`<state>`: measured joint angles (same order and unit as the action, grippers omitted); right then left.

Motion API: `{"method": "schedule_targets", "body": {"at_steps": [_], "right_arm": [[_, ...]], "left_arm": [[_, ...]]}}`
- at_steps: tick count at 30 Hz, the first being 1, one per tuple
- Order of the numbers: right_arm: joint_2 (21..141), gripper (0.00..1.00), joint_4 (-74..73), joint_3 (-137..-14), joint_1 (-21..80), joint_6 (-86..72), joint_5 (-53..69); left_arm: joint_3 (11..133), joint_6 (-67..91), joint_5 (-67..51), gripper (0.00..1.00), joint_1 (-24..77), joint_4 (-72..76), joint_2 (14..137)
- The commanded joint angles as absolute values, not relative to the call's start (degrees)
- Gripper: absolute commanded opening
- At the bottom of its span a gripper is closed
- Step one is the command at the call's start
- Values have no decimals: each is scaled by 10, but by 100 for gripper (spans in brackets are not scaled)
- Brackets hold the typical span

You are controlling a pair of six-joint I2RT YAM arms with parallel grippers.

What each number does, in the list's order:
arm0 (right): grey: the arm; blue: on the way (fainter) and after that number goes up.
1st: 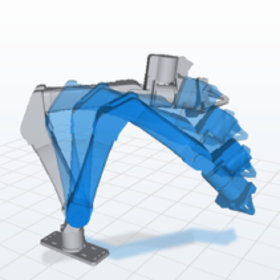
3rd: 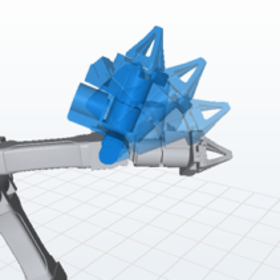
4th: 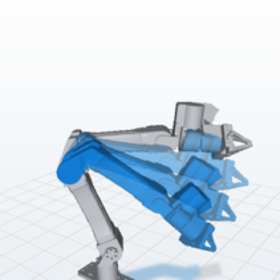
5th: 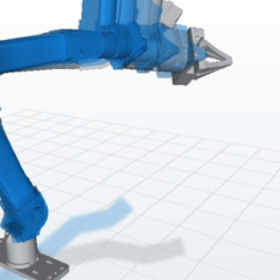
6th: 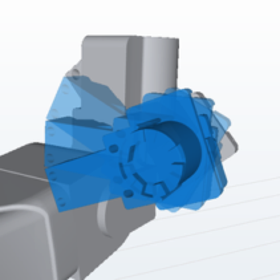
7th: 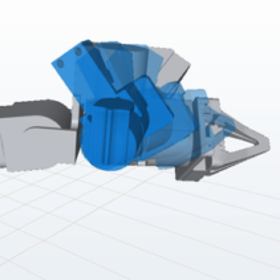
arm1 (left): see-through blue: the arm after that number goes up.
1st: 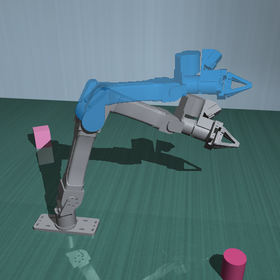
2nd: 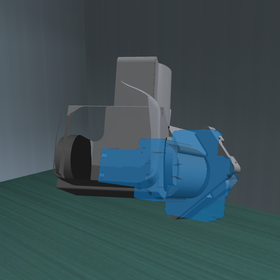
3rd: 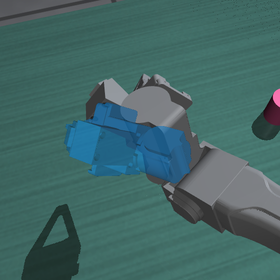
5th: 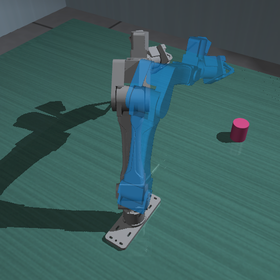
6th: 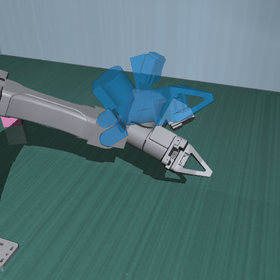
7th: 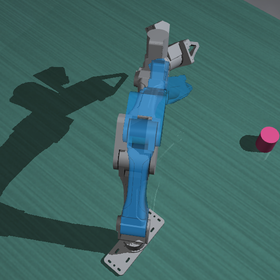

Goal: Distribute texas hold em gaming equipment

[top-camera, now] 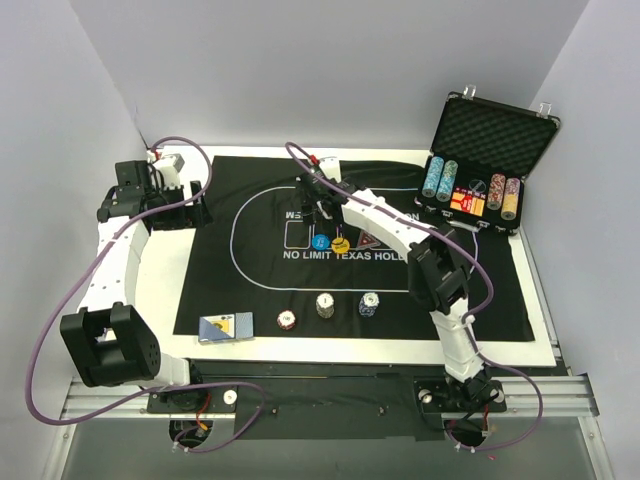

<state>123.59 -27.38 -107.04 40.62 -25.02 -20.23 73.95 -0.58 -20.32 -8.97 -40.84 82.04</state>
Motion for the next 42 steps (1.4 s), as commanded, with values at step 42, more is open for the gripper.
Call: {"method": "schedule_targets", "body": {"at_steps": [42], "right_arm": [[1326,58,-244,-1045,426,-263,-108]], "left_arm": [[712,-35,-141,96,-91,-404,776]]}}
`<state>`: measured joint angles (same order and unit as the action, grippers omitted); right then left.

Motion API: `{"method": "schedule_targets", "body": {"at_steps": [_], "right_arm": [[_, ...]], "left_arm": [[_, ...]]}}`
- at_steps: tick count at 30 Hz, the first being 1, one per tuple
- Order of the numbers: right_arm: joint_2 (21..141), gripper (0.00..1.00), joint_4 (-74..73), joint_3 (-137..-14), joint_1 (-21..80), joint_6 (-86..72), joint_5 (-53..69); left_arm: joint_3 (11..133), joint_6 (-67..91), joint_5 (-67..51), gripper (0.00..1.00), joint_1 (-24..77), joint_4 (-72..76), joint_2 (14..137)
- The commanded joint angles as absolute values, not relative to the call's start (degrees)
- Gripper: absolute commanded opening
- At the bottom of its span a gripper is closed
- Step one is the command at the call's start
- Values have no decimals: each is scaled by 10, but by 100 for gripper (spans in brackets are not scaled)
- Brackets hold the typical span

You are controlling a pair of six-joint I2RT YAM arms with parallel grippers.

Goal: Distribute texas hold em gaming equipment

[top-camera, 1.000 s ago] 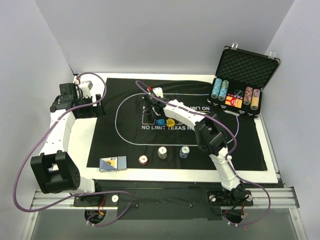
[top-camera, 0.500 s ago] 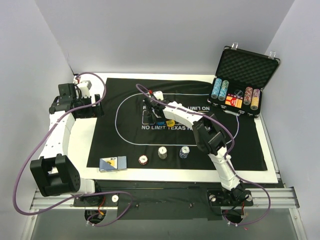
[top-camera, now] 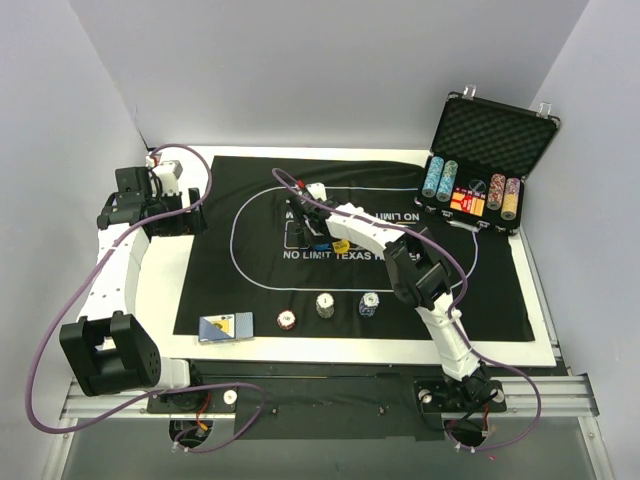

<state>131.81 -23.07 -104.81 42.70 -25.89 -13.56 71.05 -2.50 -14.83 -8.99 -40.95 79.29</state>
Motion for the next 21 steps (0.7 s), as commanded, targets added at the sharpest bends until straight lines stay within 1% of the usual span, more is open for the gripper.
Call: {"method": "schedule_targets", "body": {"at_steps": [1,2,9,14,17,21], "right_arm": [[1327,56,-242,-1044,428,-263,-102],[1327,54,-242,-1044,428,-266,-98],[1318,50,-236,-1027,434,-284,-85],[1316,41,-236,-1028,458,-283,-83],[1324,39,-236,-1050,488,-283,-82],[1349,38,-237,-1115,523,-281,-58]], "left_arm": [[713,-37,-138,96,-91,-403,774],[710,-37,-136,96,-91,-403,773],[704,-46,-128,96,-91,-403,764],[701,-49,-123,96,-92,-403,760],[701,-49,-122,96,-92,-403,759],[701,-48,-119,96,-97,-403,762]]}}
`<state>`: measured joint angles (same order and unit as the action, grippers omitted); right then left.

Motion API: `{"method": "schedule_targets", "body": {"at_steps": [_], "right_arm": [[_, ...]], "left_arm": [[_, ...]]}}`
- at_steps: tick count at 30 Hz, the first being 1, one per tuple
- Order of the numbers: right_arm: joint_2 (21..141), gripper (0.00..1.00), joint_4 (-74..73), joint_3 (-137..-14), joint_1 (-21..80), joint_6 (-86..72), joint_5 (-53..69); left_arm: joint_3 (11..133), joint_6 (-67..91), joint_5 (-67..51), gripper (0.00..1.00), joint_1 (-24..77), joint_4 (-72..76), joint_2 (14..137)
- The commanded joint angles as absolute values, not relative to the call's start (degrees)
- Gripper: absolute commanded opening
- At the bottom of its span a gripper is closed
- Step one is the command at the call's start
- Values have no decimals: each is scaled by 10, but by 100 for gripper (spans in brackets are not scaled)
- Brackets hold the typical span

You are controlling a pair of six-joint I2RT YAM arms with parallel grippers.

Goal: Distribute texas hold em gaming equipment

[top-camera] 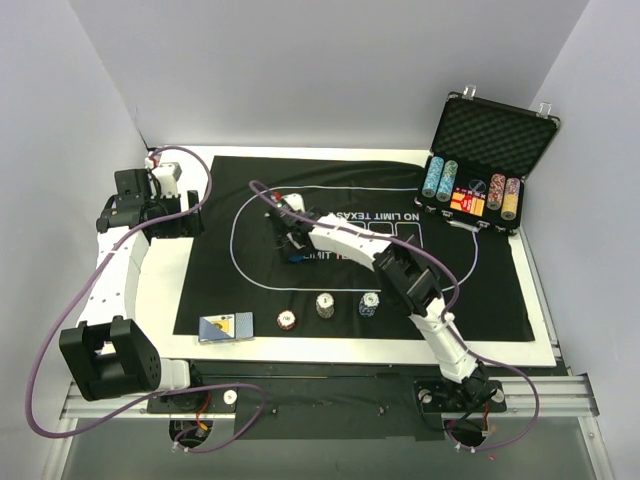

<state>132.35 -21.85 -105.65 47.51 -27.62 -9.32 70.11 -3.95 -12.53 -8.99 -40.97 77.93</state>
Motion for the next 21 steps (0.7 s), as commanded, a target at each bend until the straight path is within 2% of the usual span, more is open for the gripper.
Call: {"method": "schedule_targets", "body": {"at_steps": [1,7,11,21], "right_arm": [[1355,38,-237,-1141,534,-282,-49],[1405,36,-211,-1229,569,-284,15],[1424,35,-161,-1245,569,-311,52],[1450,32,-50,-1263,563,-334,23]], "left_arm": [[701,-48,-118,96,-98,-403,763],[703,-51,-125,96,-114,-409,771],[709,-52,-142,96,-128,-414,772],[713,-55,-163,96,-134,-425,766]]}}
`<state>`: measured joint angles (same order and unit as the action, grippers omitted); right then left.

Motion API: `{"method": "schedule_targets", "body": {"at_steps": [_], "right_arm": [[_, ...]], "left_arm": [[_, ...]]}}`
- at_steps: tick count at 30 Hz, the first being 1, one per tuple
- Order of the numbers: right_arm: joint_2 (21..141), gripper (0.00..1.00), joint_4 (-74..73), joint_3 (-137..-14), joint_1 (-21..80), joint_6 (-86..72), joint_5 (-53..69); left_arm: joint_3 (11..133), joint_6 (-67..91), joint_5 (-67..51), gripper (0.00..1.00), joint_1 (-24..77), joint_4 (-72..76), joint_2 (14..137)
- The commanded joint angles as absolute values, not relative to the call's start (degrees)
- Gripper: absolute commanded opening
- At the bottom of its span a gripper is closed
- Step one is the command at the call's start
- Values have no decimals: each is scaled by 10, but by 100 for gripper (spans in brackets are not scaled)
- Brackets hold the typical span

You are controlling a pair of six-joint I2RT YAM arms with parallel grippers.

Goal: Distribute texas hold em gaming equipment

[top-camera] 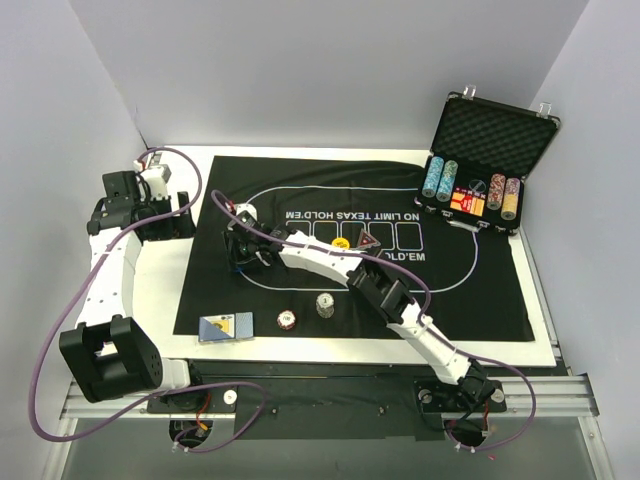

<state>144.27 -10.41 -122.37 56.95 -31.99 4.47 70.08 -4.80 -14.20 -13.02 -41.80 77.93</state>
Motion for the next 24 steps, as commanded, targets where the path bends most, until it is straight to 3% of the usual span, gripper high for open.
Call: {"method": "schedule_targets", "body": {"at_steps": [1,4,8,13,24], "right_arm": [[1453,34,-49,-1271,563,-335,21],[1464,60,-36,-1281,559,-333,29],[1461,74,-43,-1271,550,-329,40],[1399,76,-61,-1195,540,-308,29],[1157,76,-146,-917,459,-268,-134]], "left_arm": [[714,-56,-166,96,-134,-425,766],[709,-62,-179,96,-134,-424,760],[707,-65,-183,96,-134,-419,755],[707,-62,-181,96,-139,-422,758],[696,-65,-180,96,-145,-418,753]]}}
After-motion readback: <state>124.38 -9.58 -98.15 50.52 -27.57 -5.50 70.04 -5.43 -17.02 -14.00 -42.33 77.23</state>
